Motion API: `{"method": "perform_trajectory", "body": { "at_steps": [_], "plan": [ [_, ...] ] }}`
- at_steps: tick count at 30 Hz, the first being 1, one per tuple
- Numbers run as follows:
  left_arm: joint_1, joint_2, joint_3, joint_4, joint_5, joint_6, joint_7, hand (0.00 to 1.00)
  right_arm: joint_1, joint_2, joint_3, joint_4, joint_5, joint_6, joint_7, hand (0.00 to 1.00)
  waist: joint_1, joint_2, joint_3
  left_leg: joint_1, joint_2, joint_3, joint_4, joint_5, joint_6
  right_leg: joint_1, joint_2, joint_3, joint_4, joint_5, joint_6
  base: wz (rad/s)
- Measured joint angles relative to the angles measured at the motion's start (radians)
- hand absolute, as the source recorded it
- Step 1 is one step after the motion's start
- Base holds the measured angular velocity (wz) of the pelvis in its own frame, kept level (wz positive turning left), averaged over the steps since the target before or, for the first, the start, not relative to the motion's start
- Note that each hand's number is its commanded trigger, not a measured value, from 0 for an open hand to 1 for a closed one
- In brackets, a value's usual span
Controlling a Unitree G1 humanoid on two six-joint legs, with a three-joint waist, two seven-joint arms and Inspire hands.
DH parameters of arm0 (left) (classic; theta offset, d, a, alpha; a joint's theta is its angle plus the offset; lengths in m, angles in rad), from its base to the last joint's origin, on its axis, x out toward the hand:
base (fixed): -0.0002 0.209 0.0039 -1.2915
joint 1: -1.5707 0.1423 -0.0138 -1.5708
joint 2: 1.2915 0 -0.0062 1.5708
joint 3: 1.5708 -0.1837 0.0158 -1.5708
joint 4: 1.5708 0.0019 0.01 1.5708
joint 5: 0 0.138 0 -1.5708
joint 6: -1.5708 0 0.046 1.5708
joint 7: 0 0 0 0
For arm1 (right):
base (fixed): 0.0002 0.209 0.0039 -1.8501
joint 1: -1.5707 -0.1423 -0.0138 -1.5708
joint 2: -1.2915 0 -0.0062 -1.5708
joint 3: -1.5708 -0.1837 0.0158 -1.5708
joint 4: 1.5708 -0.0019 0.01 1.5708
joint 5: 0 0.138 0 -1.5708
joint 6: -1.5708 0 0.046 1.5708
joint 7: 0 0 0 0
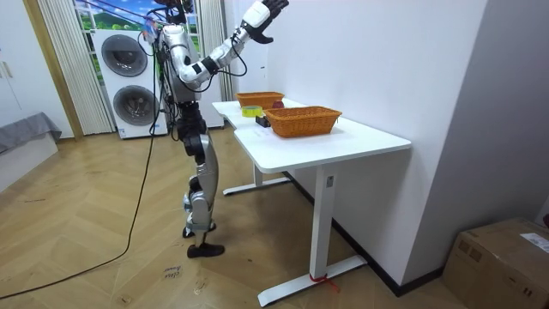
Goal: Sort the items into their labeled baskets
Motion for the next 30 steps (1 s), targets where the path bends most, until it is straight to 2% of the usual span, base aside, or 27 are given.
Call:
{"method": "perform_trajectory", "body": {
  "at_steps": [8,14,17,27,30],
  "plan": [
    [-0.003,0.001,-0.009,-0.040,0.002,0.005,0.000,0.00,0.000,-0.001,0.012,0.024,-0.015,0.031,0.116,0.00,0.002,0.010,-0.0016,0.002,0.000,0.000,0.008,0.000,0.000,0.002,0.000,0.004,0.000,0.000,0.000,0.00],
    [-0.019,0.007,-0.040,-0.049,0.001,0.015,-0.014,0.00,0.000,-0.002,0.051,0.047,-0.015,0.086,0.260,0.00,0.000,0.015,-0.0005,0.000,-0.001,0.000,0.002,0.001,-0.001,0.002,0.000,0.002,0.001,0.001,-0.001,0.00],
    [-0.020,0.008,-0.040,-0.049,0.001,0.015,-0.023,0.00,0.000,-0.002,0.052,0.047,-0.014,0.101,0.306,0.00,0.004,0.013,-0.0009,0.000,-0.001,0.000,0.001,0.001,-0.001,0.001,0.000,0.001,0.001,0.001,-0.001,0.00],
    [-0.041,0.021,-0.062,-0.049,-0.005,0.014,-0.060,0.00,0.000,-0.003,0.089,0.054,-0.018,0.105,0.405,0.00,0.027,0.009,0.0007,-0.001,-0.001,0.000,-0.001,0.001,-0.001,0.000,0.000,0.002,0.000,0.001,-0.001,0.00],
    [-0.045,0.022,-0.062,-0.047,-0.006,0.015,-0.064,0.00,0.000,-0.003,0.104,0.072,-0.062,0.106,0.442,0.00,0.029,0.007,0.0017,-0.003,-0.001,0.000,-0.001,0.001,-0.001,-0.002,0.000,0.003,0.000,0.001,-0.001,0.00]
  ]
}}
